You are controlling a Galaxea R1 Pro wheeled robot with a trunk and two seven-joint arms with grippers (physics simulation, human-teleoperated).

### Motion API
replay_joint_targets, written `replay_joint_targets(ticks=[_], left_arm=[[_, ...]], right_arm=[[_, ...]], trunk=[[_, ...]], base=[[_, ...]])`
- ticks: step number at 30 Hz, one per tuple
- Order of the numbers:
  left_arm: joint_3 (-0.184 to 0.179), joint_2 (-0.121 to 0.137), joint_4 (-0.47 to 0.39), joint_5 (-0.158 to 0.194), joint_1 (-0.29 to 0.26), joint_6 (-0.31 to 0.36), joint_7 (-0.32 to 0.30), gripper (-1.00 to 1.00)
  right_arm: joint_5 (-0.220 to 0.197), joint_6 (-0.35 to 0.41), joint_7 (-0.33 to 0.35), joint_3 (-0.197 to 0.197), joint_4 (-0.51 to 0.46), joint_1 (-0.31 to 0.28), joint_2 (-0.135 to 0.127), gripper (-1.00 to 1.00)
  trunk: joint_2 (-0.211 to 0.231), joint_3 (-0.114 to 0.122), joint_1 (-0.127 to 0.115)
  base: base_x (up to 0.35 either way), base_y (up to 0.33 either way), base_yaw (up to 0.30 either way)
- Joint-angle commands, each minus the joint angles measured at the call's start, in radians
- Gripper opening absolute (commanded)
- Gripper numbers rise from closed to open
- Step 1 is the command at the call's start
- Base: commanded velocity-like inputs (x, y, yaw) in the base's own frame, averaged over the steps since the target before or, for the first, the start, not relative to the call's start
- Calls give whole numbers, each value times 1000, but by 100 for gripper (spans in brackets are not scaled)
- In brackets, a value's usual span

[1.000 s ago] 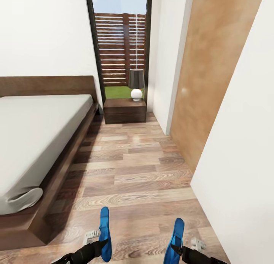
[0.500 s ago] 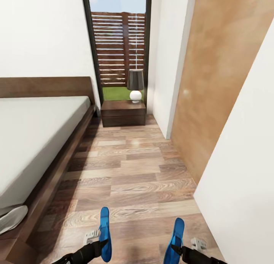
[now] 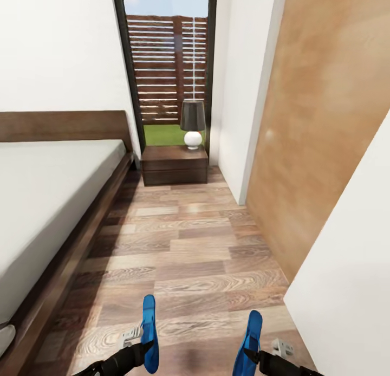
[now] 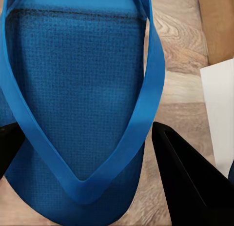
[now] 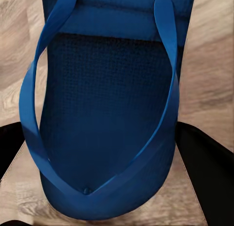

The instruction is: In the bedroom, move the book from the bed onto either nightstand, and place the two sandals side by side next to the bed.

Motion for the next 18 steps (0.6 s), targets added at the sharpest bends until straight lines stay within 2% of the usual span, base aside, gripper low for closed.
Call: replay_joint_targets(ticks=[1,18], left_arm=[[-4,1,1,8,0,-3,-3,-100],[-4,1,1,8,-1,-2,-3,-100]], right_arm=[[-7,6,3,-1,0,0,0,-100],[-7,6,3,-1,1,0,0,-100]], trunk=[[0,-1,0],[0,-1,0]], base=[[320,0,0],[320,0,0]])
